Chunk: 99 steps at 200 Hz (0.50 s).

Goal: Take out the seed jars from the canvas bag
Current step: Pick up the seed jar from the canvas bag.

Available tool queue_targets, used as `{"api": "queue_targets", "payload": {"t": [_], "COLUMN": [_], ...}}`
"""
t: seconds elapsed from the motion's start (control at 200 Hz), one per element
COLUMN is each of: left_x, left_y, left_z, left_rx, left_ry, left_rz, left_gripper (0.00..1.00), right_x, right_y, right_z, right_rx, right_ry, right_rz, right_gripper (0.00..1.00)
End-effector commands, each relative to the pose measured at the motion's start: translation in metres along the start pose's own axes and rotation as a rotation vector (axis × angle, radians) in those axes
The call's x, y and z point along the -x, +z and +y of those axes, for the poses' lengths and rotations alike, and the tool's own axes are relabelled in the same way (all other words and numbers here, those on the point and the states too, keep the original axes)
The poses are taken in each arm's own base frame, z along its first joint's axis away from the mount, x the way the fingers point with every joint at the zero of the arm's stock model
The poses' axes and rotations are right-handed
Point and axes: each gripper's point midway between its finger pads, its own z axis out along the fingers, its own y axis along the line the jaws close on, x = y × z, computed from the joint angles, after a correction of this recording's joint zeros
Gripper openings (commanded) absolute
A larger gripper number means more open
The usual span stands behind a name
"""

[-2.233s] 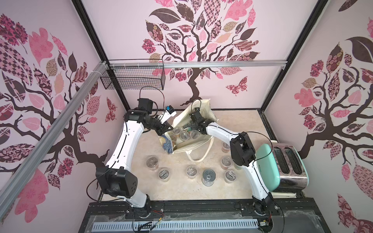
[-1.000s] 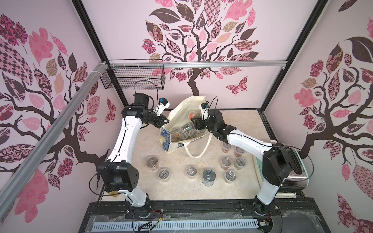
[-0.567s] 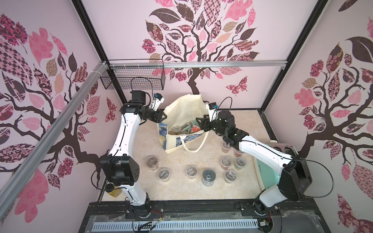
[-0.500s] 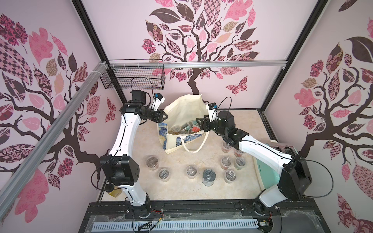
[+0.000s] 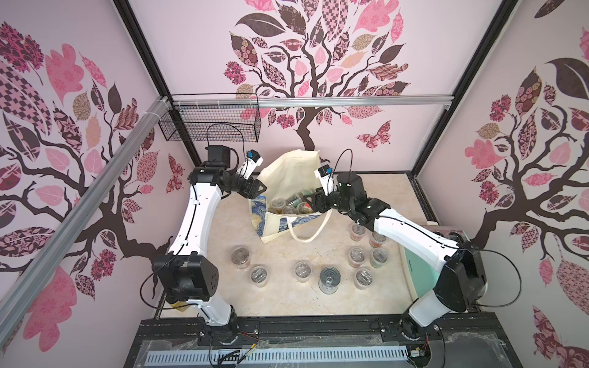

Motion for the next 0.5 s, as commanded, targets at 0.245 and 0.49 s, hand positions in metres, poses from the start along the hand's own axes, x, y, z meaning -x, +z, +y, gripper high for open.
{"api": "queue_targets", "payload": {"t": [0.245,0.49], "left_x": [-0.007,-0.003], "left_y": [0.026,-0.004], "left_z": [-0.007,-0.064], "left_rx": [0.035,-0.151], "left_ry": [0.144,0.222], "left_rz": [0.118,-0.012], "left_gripper": [0.2,0.0], "right_x": [-0.079,-0.088], "right_y": [-0.018,-0.018], "right_z": [0.036,0.009], "right_rx": [0.033,-0.144], "right_ry": [0.025,0.164], "right_rz": [0.26,0.275], "right_gripper": [0.69,0.69]}}
